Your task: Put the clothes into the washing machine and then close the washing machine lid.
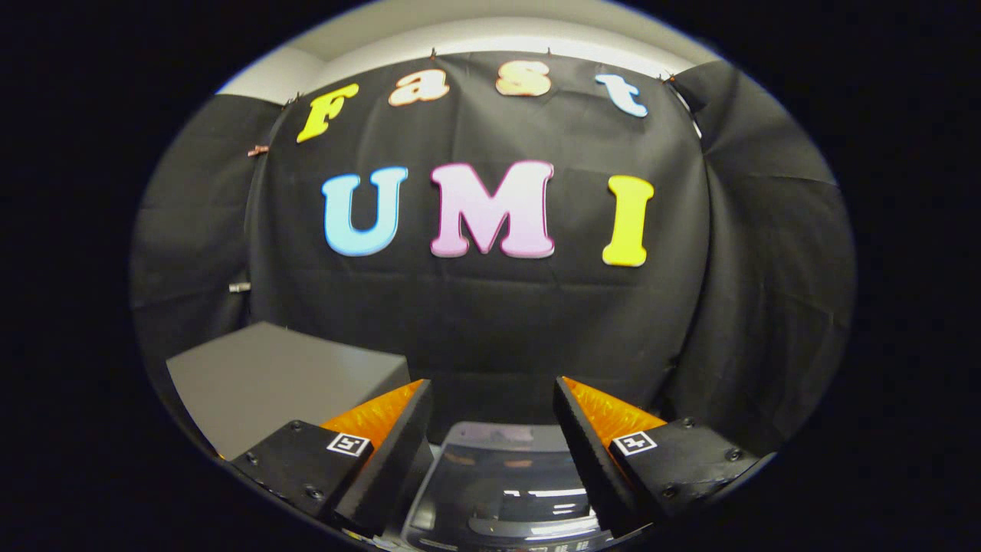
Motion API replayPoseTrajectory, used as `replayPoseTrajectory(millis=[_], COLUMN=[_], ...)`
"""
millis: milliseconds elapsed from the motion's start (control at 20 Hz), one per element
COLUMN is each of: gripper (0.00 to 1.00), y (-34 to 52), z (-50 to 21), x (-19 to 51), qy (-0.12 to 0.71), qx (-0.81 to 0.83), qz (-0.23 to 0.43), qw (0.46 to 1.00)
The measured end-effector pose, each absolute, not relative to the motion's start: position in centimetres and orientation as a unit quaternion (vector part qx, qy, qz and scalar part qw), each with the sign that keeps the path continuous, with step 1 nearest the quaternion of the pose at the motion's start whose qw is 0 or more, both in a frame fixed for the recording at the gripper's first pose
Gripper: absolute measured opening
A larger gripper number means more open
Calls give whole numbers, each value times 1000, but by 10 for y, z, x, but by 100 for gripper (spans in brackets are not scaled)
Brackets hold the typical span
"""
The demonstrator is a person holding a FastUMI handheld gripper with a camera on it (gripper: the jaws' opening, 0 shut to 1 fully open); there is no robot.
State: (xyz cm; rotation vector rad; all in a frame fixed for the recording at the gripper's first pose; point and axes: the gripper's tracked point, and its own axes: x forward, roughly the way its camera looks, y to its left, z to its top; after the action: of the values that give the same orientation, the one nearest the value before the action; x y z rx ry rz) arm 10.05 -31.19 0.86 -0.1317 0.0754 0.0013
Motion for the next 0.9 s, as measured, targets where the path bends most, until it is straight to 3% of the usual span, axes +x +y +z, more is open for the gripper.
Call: replayPoseTrajectory(millis=[450,900], gripper=[99,99], y=[-211,-194], z=[57,44], x=[40,14], qy=[-35,-30], qx=[-37,-50], qz=[37,24], qw=[998,998])
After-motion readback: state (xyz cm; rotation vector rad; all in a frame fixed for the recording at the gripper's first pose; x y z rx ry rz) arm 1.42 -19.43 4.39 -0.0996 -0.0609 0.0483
